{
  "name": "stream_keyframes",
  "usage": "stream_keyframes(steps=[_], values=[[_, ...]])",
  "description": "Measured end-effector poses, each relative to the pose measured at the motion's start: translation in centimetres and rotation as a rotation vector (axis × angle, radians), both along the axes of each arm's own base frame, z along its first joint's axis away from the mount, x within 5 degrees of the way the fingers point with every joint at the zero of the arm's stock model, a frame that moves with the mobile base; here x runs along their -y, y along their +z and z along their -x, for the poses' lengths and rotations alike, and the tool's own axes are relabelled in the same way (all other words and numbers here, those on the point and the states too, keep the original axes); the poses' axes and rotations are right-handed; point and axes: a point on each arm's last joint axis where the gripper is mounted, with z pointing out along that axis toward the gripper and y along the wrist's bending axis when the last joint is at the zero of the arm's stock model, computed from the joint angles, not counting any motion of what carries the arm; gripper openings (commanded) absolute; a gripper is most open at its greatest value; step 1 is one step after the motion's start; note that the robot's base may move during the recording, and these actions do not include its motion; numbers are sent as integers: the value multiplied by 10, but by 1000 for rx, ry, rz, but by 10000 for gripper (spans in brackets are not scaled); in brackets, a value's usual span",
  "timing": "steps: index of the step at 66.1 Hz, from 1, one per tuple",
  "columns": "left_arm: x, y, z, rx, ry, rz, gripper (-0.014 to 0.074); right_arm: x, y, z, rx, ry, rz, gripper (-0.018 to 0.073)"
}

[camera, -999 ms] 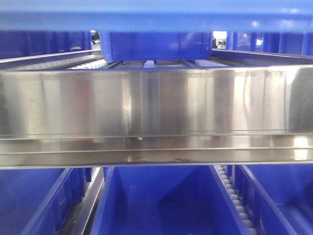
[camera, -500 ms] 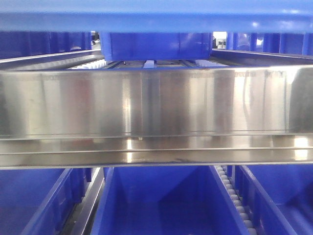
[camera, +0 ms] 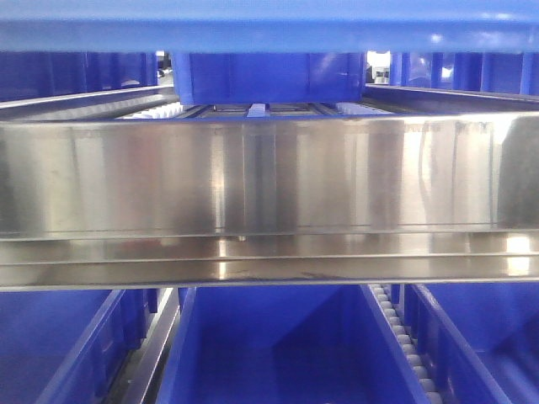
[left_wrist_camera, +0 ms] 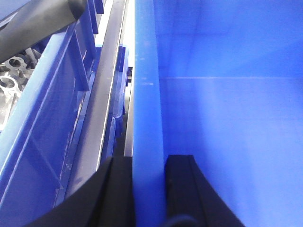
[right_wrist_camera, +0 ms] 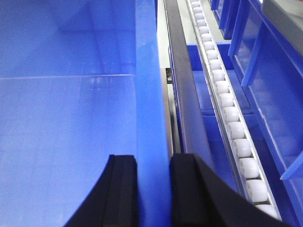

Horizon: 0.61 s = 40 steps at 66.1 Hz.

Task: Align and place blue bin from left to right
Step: 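Lift the blue bin with both grippers and pull it out toward the robot, then hold the bin in both grippers while the base backs away and turns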

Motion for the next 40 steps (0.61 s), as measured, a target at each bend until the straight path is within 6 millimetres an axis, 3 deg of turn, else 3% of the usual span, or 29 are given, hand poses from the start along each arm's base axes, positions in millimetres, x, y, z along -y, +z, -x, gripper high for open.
stream_keyframes(steps=[40], values=[[0, 0, 0, 0, 0, 0, -111, 0, 0, 0, 1, 2, 1, -70]])
